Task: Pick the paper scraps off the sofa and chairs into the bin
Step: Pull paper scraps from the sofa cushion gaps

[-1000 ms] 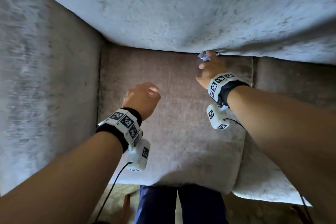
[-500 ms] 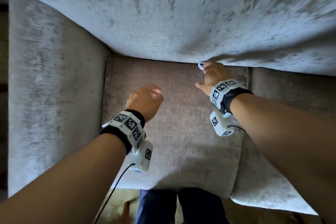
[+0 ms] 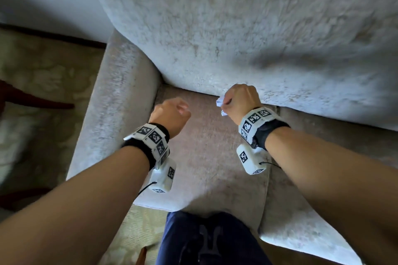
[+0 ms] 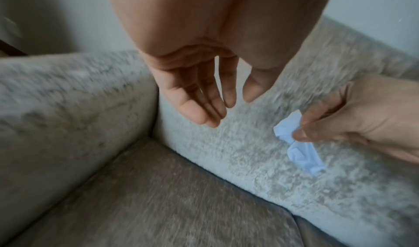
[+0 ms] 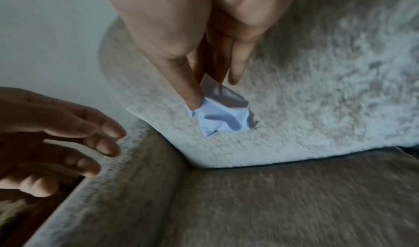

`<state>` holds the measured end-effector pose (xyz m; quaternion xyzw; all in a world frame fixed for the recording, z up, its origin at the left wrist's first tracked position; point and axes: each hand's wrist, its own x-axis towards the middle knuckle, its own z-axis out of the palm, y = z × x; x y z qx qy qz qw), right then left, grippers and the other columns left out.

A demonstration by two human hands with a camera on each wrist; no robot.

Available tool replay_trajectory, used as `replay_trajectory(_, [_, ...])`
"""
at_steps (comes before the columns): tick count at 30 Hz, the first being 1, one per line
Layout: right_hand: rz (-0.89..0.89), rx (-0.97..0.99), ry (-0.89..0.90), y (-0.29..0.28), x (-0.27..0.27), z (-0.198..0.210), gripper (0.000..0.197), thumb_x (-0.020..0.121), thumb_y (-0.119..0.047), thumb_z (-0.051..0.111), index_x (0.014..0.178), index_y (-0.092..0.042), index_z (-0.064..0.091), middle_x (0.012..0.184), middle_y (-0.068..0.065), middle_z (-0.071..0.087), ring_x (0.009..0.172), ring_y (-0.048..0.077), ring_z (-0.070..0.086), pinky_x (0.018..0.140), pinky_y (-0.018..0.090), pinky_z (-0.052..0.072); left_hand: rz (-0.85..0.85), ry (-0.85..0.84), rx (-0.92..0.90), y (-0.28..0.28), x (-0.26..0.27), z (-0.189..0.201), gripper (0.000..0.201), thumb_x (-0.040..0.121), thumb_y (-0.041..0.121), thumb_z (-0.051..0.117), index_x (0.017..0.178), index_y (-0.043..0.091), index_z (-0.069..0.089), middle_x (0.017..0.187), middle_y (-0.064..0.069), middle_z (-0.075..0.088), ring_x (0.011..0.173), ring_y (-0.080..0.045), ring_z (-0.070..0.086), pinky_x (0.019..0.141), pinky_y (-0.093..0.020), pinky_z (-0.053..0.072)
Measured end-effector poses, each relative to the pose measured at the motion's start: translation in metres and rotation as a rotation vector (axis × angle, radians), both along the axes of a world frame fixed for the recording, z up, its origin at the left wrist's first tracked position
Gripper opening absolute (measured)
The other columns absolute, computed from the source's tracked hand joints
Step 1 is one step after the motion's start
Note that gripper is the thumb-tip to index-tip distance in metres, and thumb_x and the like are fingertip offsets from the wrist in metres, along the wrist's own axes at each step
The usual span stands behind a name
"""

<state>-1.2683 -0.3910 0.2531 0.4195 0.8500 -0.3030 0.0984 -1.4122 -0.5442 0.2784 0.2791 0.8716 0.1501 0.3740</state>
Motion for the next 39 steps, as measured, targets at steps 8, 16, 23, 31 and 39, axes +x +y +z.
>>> replay_trajectory(8, [0.184,0.065,0.199,-0.054,-0.031,0.151,0.029,0.078,-0.002,0.059,0.06,-0.024,0.052,0.074,0.001,0.069,0.076,0.022,0.065,0.067,0.034,0.055,0.175,0.174,0.12,-0.09,-0.01,0.151,0.02,0.089,0.03,0.06,0.107,0.031,0.068,0.098,0.01,0.069,0.098,-0.016,0.064,0.087,-0.028,0.051])
replay_trajectory(16, [0.52,0.153,0.356,-0.177,-0.1,0.268,0.018,0.091,-0.003,0.051,0.087,-0.02,0.045,0.088,0.004,0.06,0.081,0.023,0.059,0.067,0.029,0.044,0.433,0.332,0.158,-0.259,-0.026,0.26,0.013,0.092,0.035,0.059,0.103,0.035,0.064,0.096,0.015,0.064,0.089,-0.01,0.06,0.072,-0.022,0.042])
replay_trajectory(23, [0.692,0.079,0.411,-0.326,-0.159,0.326,0.022,0.092,-0.011,0.039,0.108,-0.025,0.046,0.094,-0.004,0.059,0.073,0.019,0.064,0.073,0.037,0.055,0.618,0.432,0.155,-0.436,-0.034,0.307,0.019,0.093,0.039,0.059,0.11,0.034,0.065,0.102,0.012,0.065,0.094,-0.012,0.062,0.078,-0.026,0.049])
replay_trajectory(31, [1.065,0.251,0.36,-0.542,-0.219,0.362,0.018,0.097,-0.022,0.046,0.112,-0.021,0.055,0.109,0.005,0.064,0.088,0.028,0.061,0.076,0.034,0.051,0.91,0.531,0.087,-0.674,-0.029,0.324,0.009,0.092,0.036,0.058,0.099,0.037,0.063,0.1,0.011,0.066,0.092,-0.015,0.062,0.081,-0.027,0.049])
replay_trajectory(39, [1.374,0.325,0.261,-0.731,-0.247,0.372,0.022,0.091,-0.035,0.061,0.106,-0.018,0.062,0.106,0.007,0.062,0.095,0.026,0.06,0.085,0.036,0.052,1.204,0.549,0.083,-0.833,0.001,0.307,0.014,0.089,0.03,0.062,0.101,0.031,0.068,0.09,0.011,0.069,0.089,-0.017,0.065,0.083,-0.029,0.051])
